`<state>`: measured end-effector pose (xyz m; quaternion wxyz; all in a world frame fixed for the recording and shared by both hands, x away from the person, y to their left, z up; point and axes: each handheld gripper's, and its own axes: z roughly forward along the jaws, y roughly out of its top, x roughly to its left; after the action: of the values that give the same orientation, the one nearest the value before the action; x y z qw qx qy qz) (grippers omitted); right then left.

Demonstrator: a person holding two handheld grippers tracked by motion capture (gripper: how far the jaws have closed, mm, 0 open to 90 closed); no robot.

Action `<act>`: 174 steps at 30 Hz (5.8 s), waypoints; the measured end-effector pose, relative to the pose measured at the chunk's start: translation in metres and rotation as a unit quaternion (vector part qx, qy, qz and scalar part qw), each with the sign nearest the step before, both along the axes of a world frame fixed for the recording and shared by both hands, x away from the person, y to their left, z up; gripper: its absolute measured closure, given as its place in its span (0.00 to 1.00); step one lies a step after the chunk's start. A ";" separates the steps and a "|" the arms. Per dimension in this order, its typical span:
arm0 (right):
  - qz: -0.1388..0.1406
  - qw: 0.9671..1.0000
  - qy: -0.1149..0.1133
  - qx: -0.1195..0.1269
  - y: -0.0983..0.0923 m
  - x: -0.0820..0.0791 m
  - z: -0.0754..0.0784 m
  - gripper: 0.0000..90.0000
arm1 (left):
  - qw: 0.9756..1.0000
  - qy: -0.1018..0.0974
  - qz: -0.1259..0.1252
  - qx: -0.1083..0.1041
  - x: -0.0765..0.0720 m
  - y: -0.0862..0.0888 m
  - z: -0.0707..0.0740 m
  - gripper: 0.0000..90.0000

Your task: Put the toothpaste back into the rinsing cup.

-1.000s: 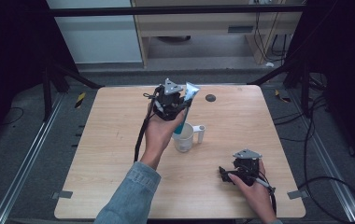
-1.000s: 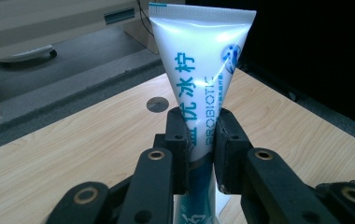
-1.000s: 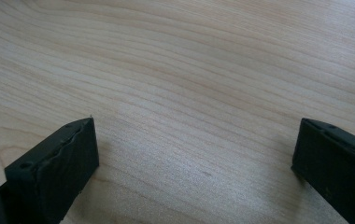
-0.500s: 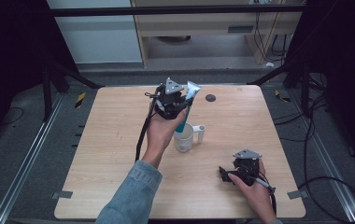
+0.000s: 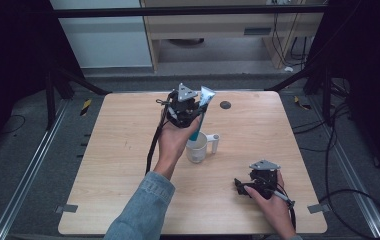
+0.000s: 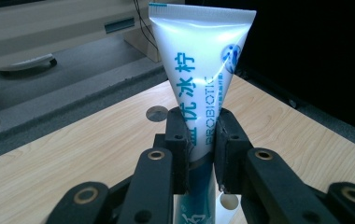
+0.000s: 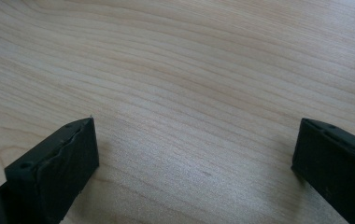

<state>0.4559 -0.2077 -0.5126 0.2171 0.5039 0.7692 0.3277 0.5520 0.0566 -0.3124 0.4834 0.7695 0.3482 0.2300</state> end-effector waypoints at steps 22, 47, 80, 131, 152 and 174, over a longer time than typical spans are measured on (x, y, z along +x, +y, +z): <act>0.000 1.000 -0.001 -0.001 0.000 0.000 0.000 0.01 | 0.999 -0.038 -0.011 0.000 0.000 -0.008 -0.012 0.86; 0.000 1.000 -0.001 -0.001 0.000 0.000 0.000 0.01 | 0.999 -0.040 -0.014 -0.009 -0.001 -0.009 -0.026 0.86; -0.001 1.000 -0.001 0.001 0.000 0.000 0.000 0.01 | 0.998 -0.048 -0.011 -0.026 -0.003 -0.005 -0.047 0.86; 0.000 1.000 -0.001 0.001 0.000 0.000 0.000 0.01 | 0.996 -0.064 0.018 -0.052 -0.006 0.003 -0.076 0.86; 0.000 1.000 -0.001 0.001 0.000 0.000 0.000 0.01 | 0.997 -0.058 0.017 -0.052 -0.006 0.005 -0.095 0.86; 0.000 1.000 -0.002 -0.001 0.000 0.000 0.000 0.01 | 0.997 -0.058 0.017 -0.051 -0.007 0.005 -0.103 0.86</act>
<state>0.4561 -0.2077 -0.5129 0.2191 0.5032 0.7688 0.3282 0.5450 0.0620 -0.4157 0.5374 0.7231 0.3443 0.2642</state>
